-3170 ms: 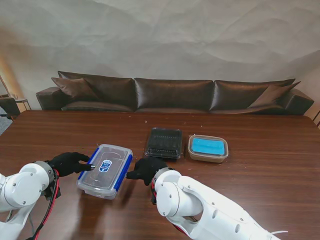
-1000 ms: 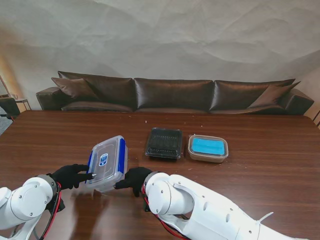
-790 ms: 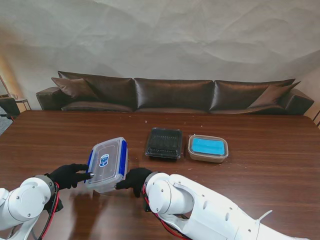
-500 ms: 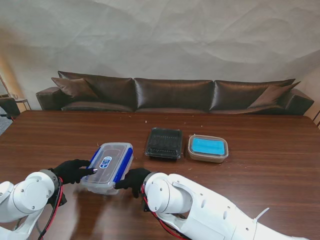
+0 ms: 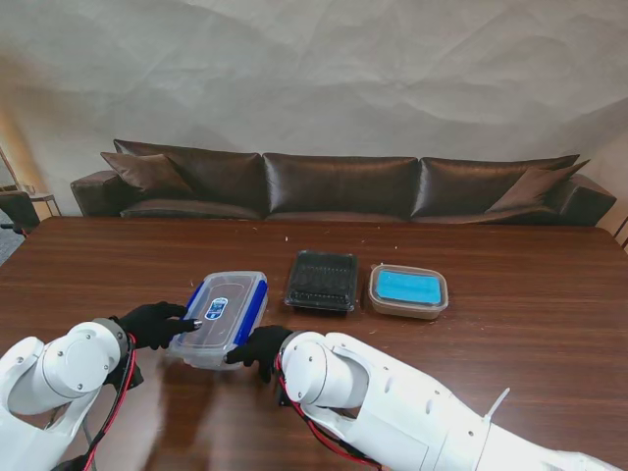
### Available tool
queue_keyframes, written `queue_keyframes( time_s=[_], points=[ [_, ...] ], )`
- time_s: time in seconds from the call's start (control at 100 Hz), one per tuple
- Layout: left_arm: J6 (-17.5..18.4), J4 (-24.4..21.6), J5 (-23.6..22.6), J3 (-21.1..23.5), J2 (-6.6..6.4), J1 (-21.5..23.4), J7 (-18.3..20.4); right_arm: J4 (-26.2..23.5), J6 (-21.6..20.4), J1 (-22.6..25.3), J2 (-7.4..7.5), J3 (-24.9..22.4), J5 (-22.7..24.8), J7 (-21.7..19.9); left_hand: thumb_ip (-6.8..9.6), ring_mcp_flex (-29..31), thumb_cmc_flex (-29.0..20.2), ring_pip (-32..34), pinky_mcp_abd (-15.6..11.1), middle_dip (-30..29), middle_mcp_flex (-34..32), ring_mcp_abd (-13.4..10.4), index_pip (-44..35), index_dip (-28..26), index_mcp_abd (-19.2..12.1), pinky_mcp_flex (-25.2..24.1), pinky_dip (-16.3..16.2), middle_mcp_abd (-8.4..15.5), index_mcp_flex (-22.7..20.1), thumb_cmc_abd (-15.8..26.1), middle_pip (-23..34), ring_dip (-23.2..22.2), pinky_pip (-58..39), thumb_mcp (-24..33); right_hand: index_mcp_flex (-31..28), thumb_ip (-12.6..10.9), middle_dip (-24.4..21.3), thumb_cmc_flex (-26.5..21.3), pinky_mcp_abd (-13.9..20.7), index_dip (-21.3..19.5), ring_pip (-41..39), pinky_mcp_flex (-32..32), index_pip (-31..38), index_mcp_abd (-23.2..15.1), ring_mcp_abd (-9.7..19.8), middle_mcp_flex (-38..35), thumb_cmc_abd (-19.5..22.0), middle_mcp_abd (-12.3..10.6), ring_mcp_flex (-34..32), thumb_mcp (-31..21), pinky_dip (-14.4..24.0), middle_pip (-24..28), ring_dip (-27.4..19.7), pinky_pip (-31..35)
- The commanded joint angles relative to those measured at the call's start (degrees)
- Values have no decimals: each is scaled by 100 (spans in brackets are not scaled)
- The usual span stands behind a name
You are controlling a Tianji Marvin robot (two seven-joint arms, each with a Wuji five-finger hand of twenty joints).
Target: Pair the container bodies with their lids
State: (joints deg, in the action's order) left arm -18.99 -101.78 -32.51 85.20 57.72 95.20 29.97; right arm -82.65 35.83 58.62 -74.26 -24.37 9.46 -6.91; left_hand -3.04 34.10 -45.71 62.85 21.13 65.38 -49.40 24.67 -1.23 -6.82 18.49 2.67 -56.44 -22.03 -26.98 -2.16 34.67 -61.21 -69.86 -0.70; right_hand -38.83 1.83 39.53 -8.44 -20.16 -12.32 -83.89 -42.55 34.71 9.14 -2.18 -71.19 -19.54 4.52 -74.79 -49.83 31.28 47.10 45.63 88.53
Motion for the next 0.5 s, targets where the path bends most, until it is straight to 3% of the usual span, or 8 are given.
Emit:
queue_keyframes(
  time_s=[0.0,0.18,0.49],
  points=[
    [31,30,36,22,36,27,83,56,3,-61,-80,8,-19,-96,208,-47,38,-62,-78,-75,96,235,-113,-55,-95,-143,45,-66,-23,250,-118,20,-208,-47,70,-178,25,24,-160,99,-149,-1748,-47,-185,480,-306,215,126,-72,8,157,158,53,289],
    [45,146,114,11,52,-75,11,316,4,-224,-196,61,-112,-95,209,-124,13,-241,-74,-219,151,295,-84,-58,-109,-197,77,-111,69,245,-293,103,-134,-44,80,-180,21,-10,-161,99,-150,-1747,-47,-148,482,-315,262,118,-73,-29,161,163,51,287],
    [149,561,400,-215,89,-564,-137,720,-9,-487,-348,123,-296,-159,206,-440,-49,-831,-113,-820,386,395,-86,-96,-411,-346,125,-210,130,226,-957,365,82,-43,48,-171,15,-13,-177,83,-157,-1732,-8,-126,498,-340,304,119,-74,-65,170,170,53,287]
  ],
)
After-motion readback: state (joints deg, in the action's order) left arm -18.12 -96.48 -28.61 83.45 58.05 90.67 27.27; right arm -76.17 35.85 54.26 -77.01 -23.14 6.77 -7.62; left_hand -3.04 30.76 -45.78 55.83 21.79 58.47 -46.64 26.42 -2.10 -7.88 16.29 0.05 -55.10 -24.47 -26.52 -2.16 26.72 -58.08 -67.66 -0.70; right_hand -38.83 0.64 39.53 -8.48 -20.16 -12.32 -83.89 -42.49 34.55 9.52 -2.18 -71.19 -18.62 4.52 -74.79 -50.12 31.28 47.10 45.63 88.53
